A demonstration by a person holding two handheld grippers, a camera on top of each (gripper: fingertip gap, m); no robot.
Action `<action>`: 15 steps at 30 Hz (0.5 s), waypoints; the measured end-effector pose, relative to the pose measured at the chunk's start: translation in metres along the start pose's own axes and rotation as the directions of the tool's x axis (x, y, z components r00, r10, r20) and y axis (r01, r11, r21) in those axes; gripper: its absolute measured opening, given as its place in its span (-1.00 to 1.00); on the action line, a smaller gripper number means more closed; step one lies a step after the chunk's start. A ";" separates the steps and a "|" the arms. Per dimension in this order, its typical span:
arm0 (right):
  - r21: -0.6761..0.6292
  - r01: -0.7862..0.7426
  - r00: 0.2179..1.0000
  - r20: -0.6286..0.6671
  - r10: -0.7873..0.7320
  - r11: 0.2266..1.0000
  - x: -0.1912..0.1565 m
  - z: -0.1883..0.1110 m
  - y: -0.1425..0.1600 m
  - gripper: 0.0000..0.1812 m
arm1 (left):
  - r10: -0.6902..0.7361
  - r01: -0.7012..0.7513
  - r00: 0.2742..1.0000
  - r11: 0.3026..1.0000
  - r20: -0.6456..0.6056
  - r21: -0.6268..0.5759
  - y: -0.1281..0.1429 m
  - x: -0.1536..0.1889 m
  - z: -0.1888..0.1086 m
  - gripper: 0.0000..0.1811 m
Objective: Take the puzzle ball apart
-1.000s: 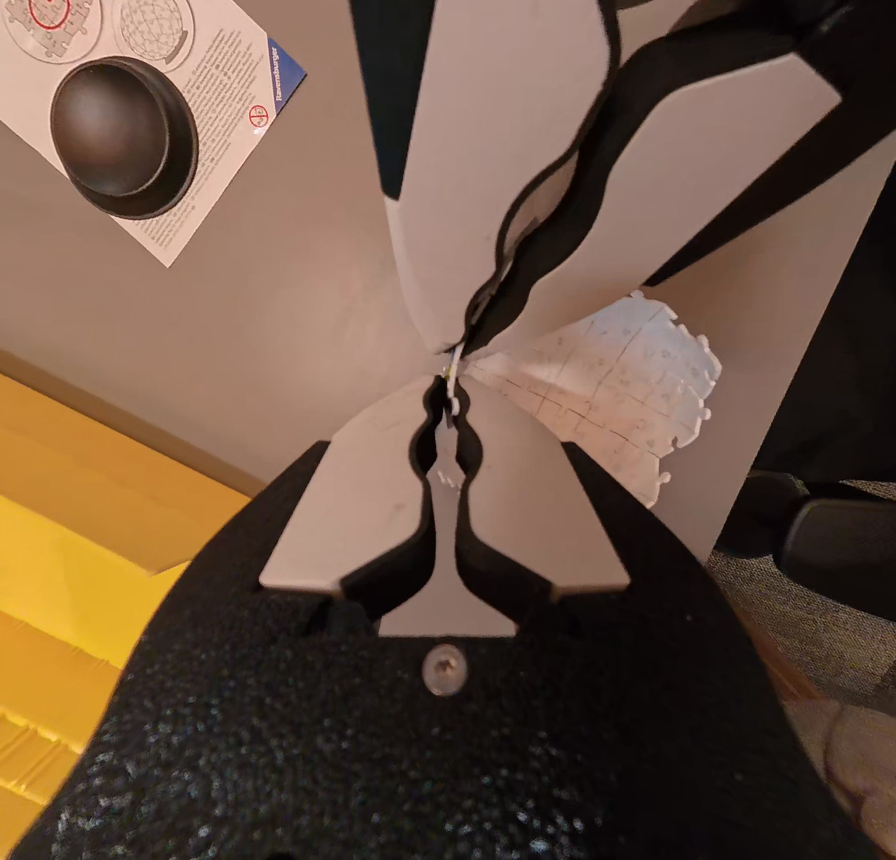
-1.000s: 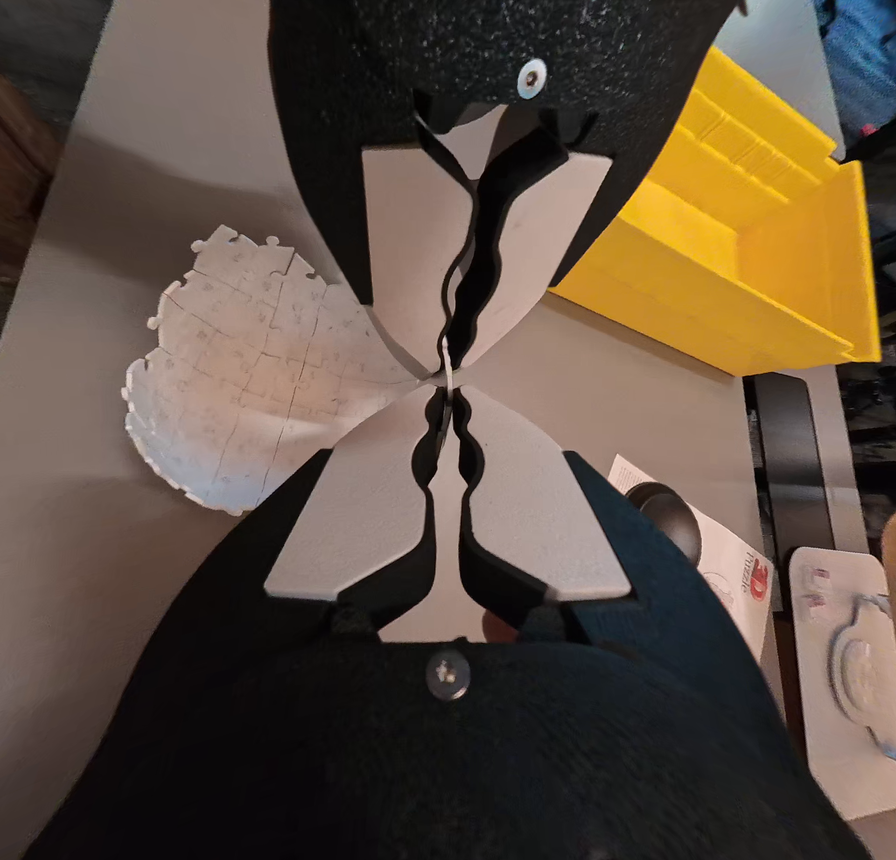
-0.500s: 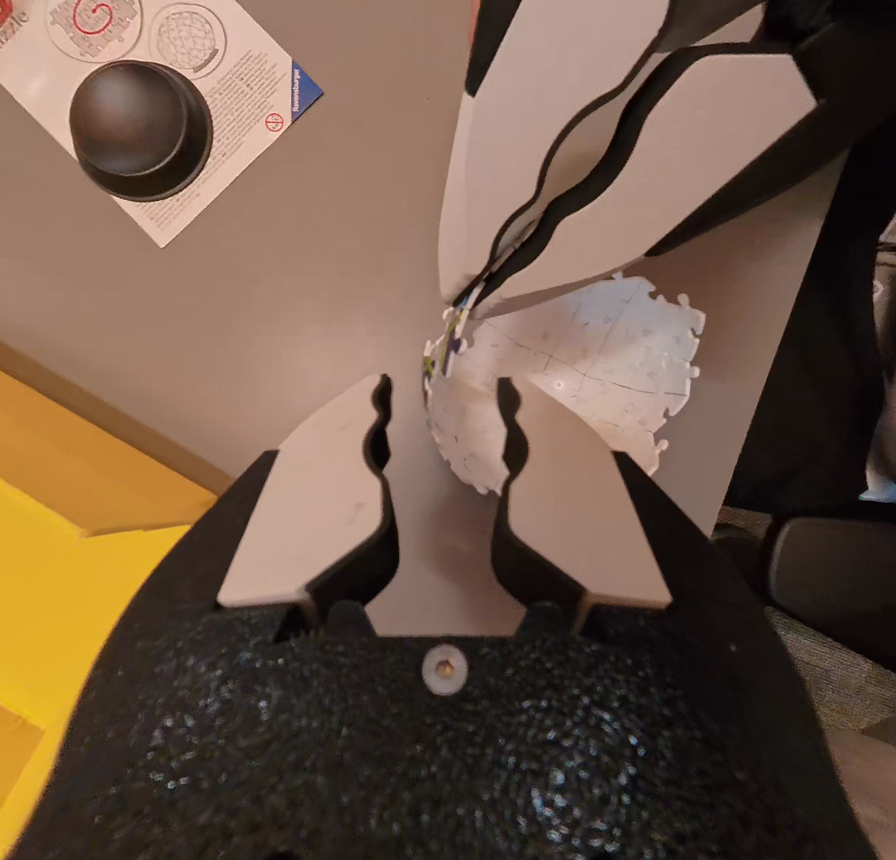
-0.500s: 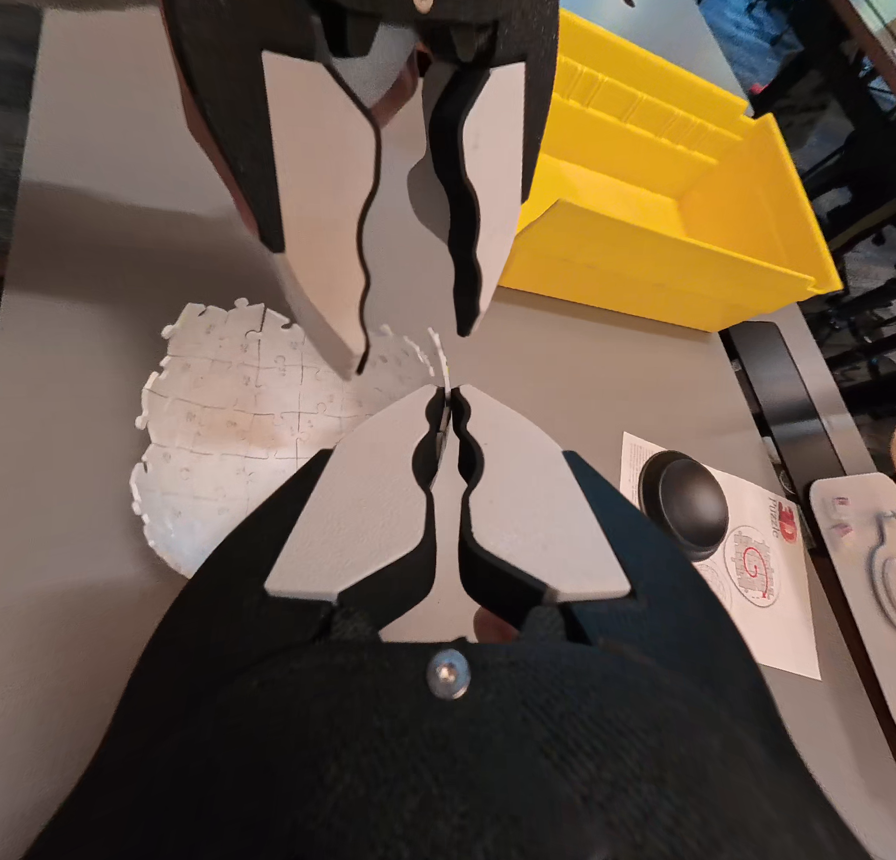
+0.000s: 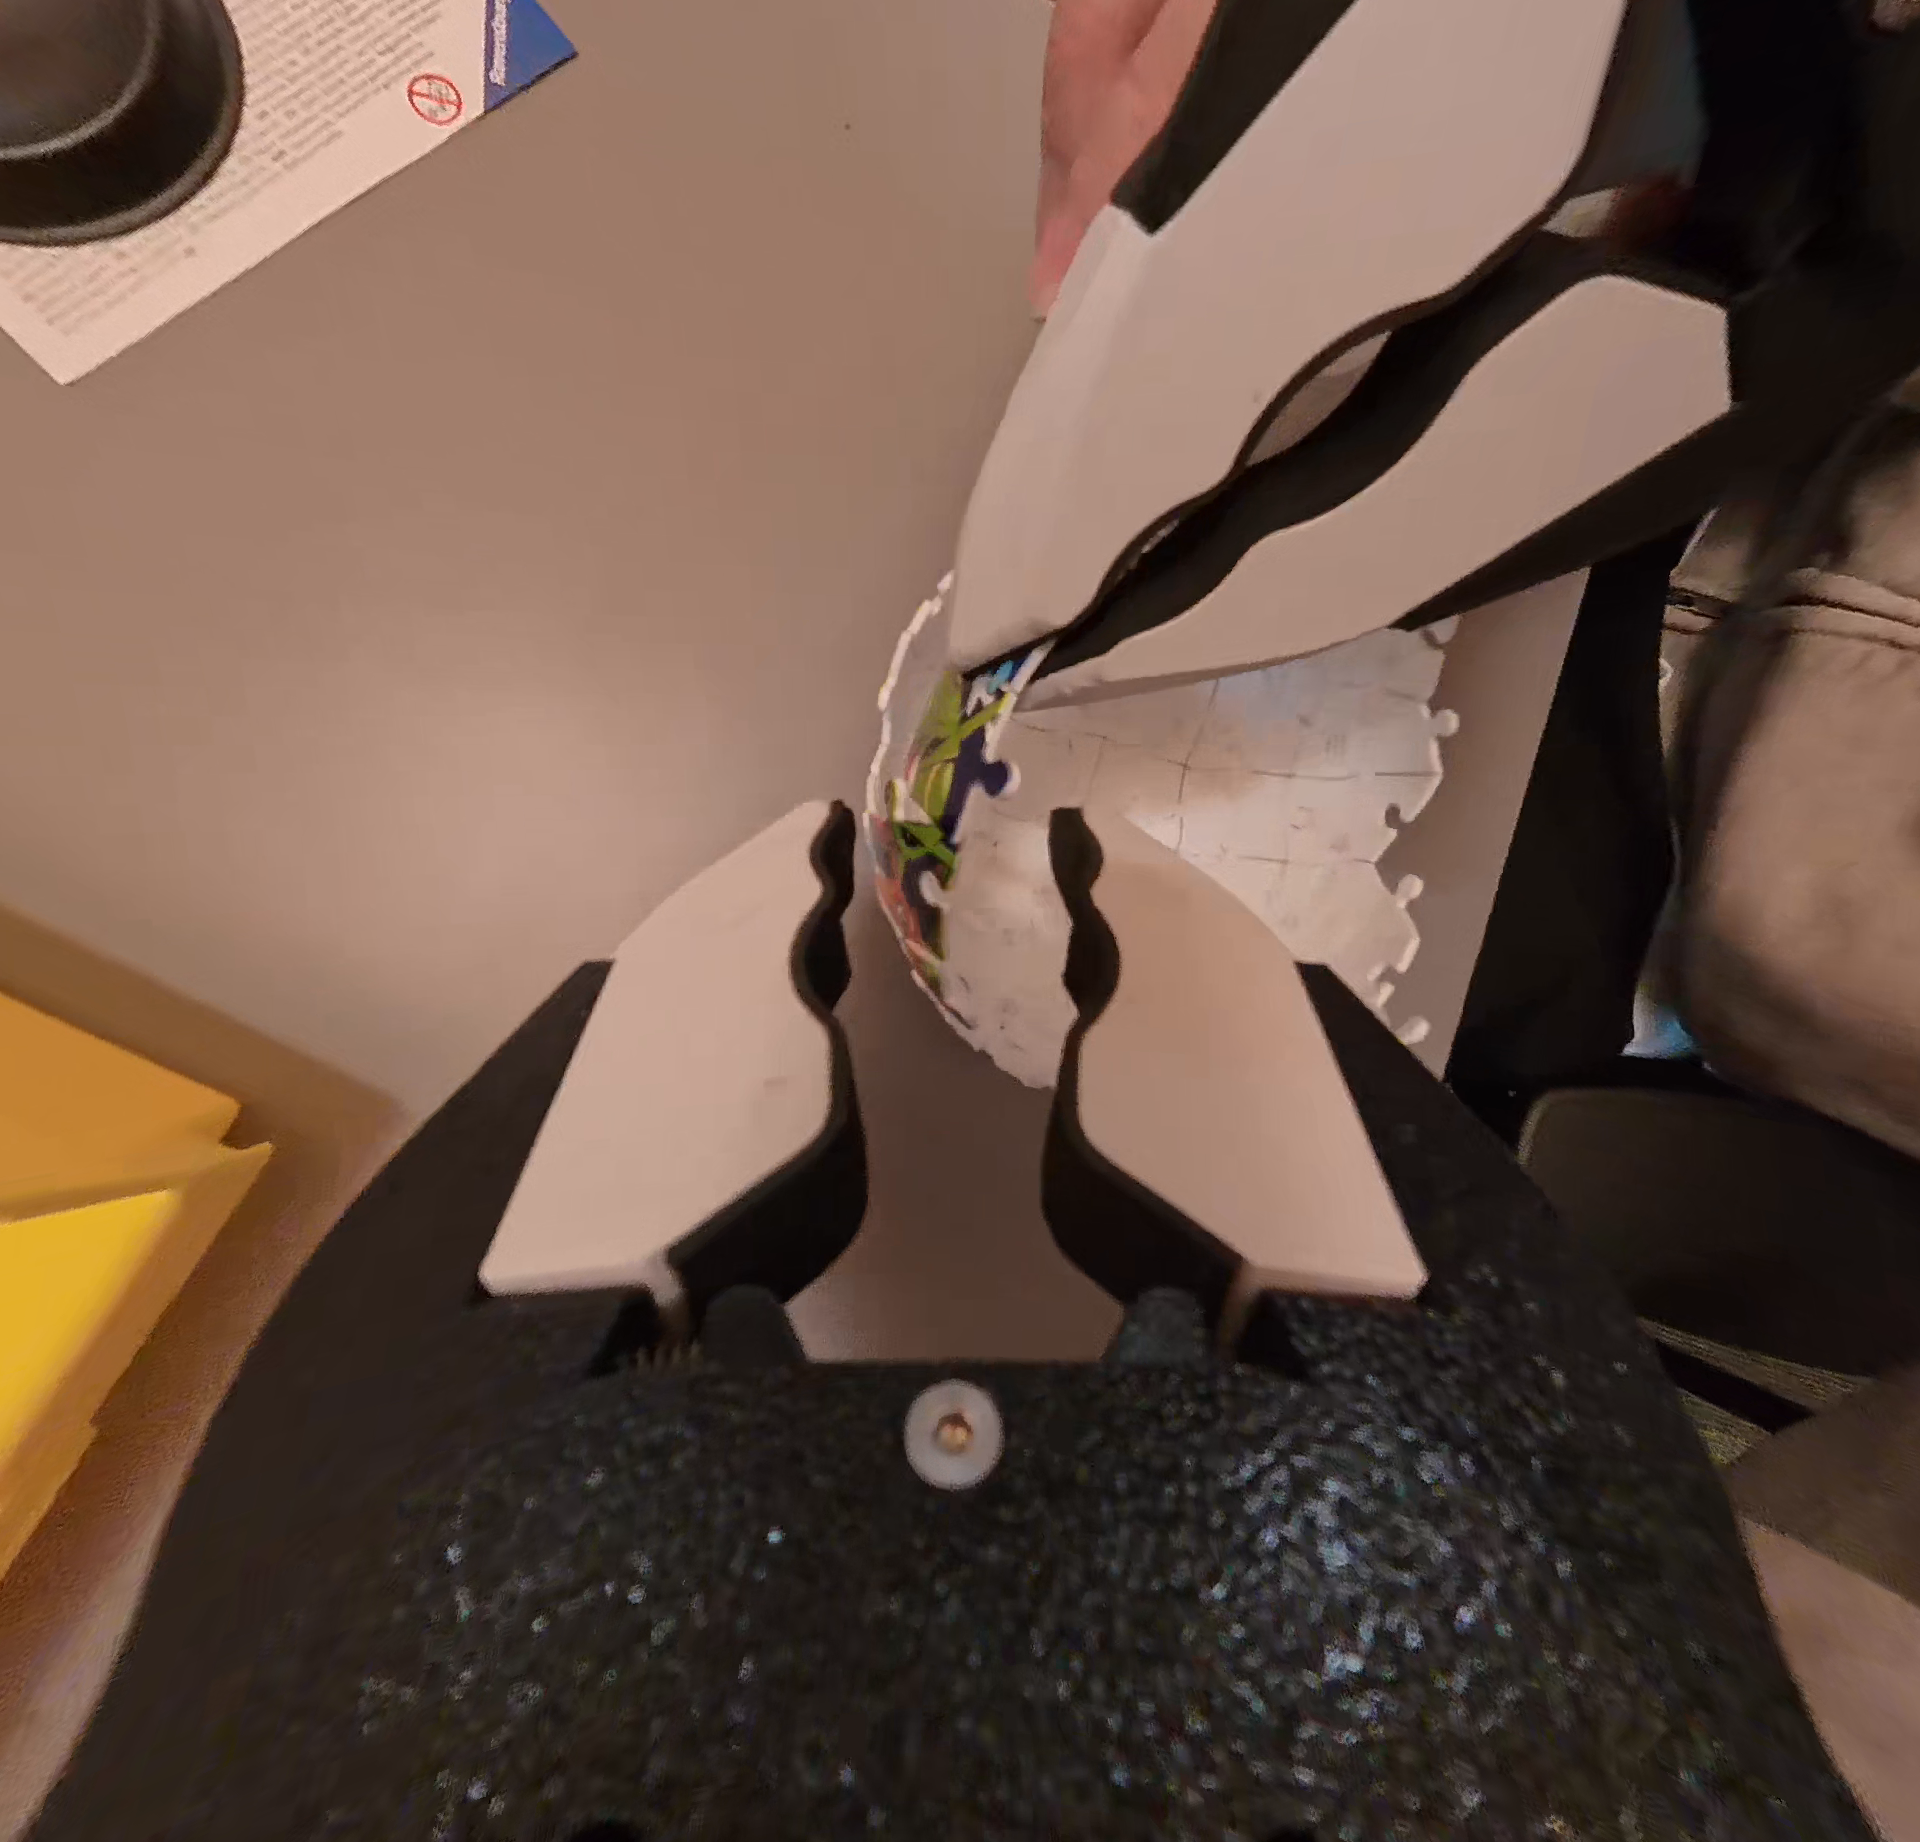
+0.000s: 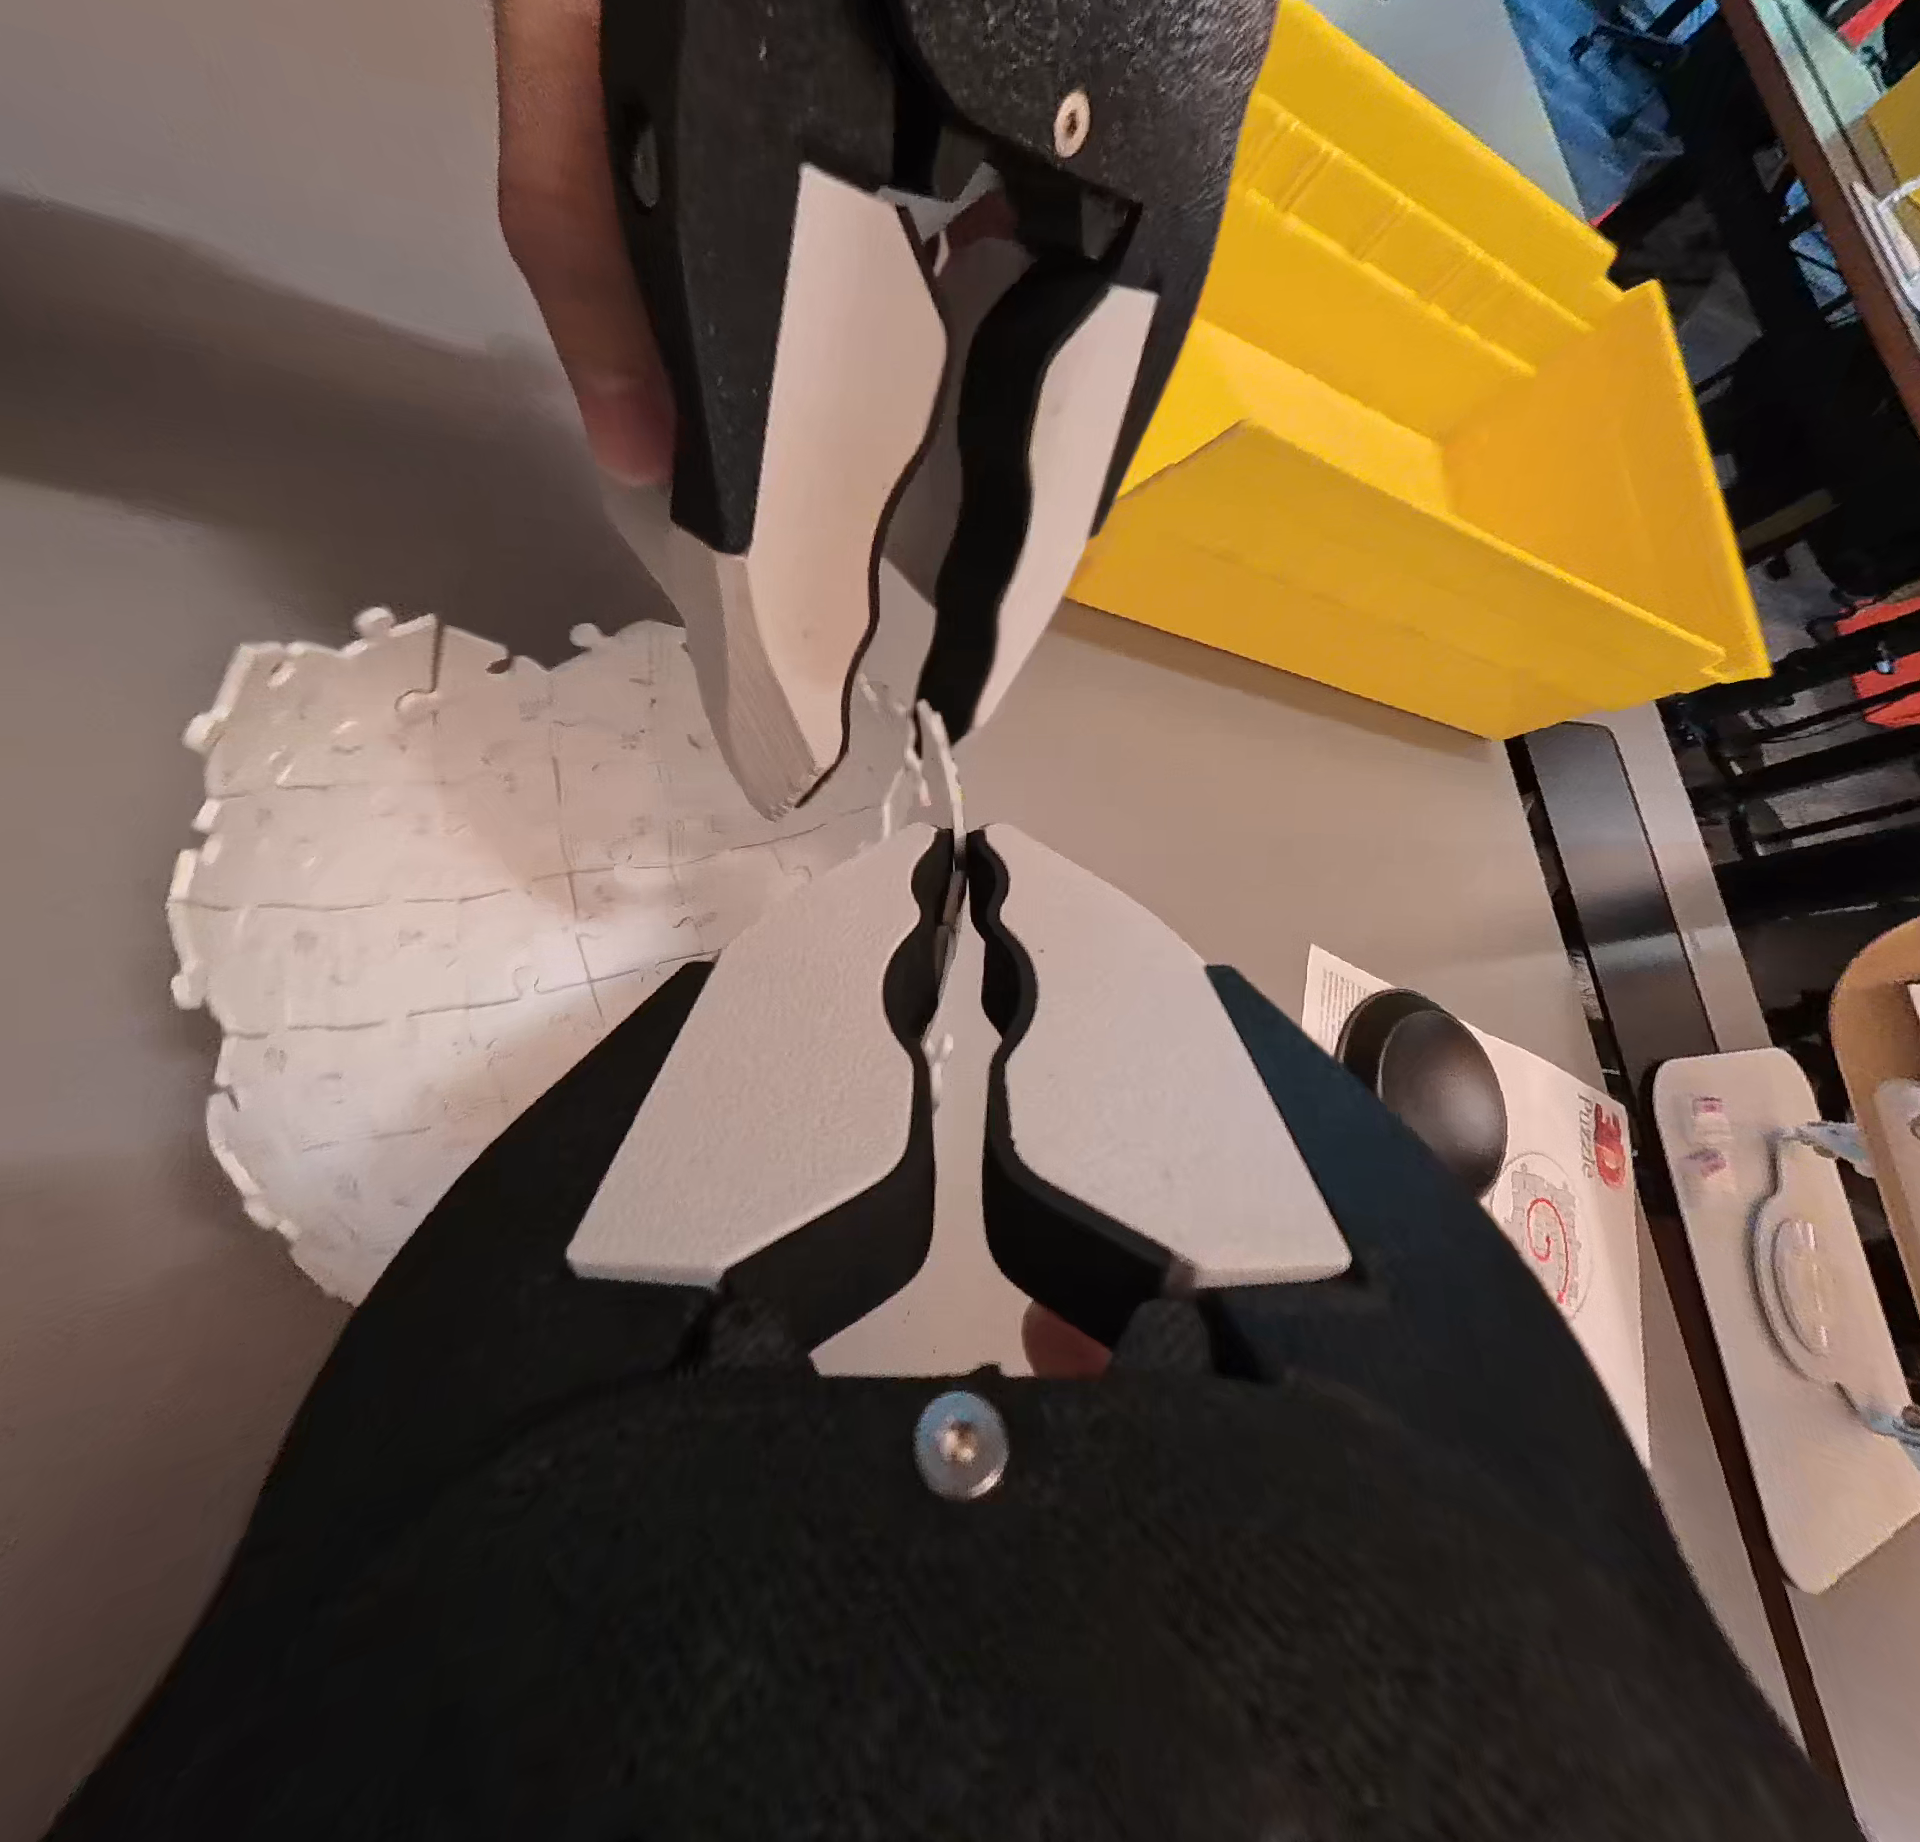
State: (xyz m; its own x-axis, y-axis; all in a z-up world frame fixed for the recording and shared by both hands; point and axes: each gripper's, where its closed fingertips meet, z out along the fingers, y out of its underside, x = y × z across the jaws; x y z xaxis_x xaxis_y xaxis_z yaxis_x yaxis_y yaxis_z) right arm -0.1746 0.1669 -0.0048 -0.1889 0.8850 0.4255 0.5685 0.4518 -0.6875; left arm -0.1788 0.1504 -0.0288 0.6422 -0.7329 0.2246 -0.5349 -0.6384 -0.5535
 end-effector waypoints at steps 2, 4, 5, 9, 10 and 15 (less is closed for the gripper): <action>0.022 0.005 1.000 -0.005 -0.005 1.000 0.001 0.002 -0.001 -0.97 | -0.022 0.022 1.000 1.000 -0.003 -0.008 0.006 -0.001 0.002 -0.65; 0.032 0.009 1.000 -0.004 -0.009 0.999 0.002 0.005 -0.001 -0.97 | -0.049 0.049 0.999 0.999 -0.009 0.009 0.007 -0.002 0.004 -0.67; 0.046 0.016 1.000 0.006 -0.017 0.999 0.002 0.006 -0.002 -0.97 | -0.064 0.065 0.998 0.998 -0.011 0.019 0.008 -0.002 0.004 -0.67; 0.101 0.020 0.999 0.045 -0.025 0.995 -0.001 0.008 -0.008 -0.97 | -0.101 0.102 0.995 0.994 -0.022 0.031 0.011 -0.005 0.006 -0.77; 0.115 0.020 0.998 0.049 -0.026 0.993 0.000 0.009 -0.009 -0.97 | -0.106 0.106 0.994 0.994 -0.017 0.031 0.012 -0.007 0.007 -0.78; 0.212 0.044 0.993 0.101 -0.066 0.976 -0.003 0.012 -0.015 -0.97 | -0.094 0.094 0.996 0.994 -0.009 0.047 0.016 -0.009 0.007 -0.82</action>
State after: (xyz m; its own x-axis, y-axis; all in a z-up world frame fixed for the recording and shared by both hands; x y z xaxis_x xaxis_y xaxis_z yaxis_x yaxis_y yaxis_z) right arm -0.1927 0.1589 -0.0028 -0.3061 0.8599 0.4085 0.3772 0.5035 -0.7773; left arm -0.1890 0.1487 -0.0455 0.6845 -0.6718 0.2832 -0.4458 -0.6930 -0.5665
